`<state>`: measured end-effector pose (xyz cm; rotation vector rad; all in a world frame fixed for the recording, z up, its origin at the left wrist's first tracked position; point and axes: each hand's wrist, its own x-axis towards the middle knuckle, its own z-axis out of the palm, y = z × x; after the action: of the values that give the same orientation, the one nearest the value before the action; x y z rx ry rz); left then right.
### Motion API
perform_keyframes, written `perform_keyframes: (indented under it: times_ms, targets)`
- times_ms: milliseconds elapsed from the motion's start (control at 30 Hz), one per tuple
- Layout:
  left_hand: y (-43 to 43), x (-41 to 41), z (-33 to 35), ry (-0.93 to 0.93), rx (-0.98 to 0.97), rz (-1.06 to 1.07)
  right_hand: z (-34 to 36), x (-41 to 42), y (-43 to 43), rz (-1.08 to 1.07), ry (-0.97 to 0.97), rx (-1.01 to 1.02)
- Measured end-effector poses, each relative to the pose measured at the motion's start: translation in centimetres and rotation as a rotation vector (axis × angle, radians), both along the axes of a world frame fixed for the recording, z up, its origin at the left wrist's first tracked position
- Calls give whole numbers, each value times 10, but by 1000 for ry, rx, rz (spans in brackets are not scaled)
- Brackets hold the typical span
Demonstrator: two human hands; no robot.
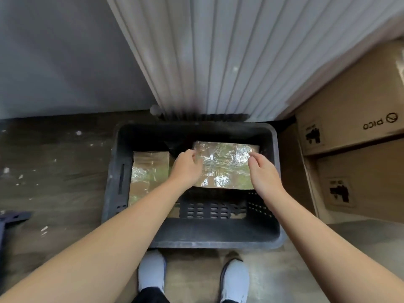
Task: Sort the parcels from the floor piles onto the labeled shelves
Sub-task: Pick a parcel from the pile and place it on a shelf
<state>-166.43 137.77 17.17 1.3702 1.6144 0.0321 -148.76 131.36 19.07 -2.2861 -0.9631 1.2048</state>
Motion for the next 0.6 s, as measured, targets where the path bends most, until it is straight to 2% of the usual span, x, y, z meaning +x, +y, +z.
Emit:
perform_keyframes:
  times_ms: [233,433,600]
  targets:
    - [11,-3,-74,87,-118,11,-73,26,6,5,-91,-194]
    - [14,10,-100,-88,-258,180,-111,28,13,-108,-14,-310]
    - [10,-4,-90,-84,-267,347,-104,14,4,-200,15,-340]
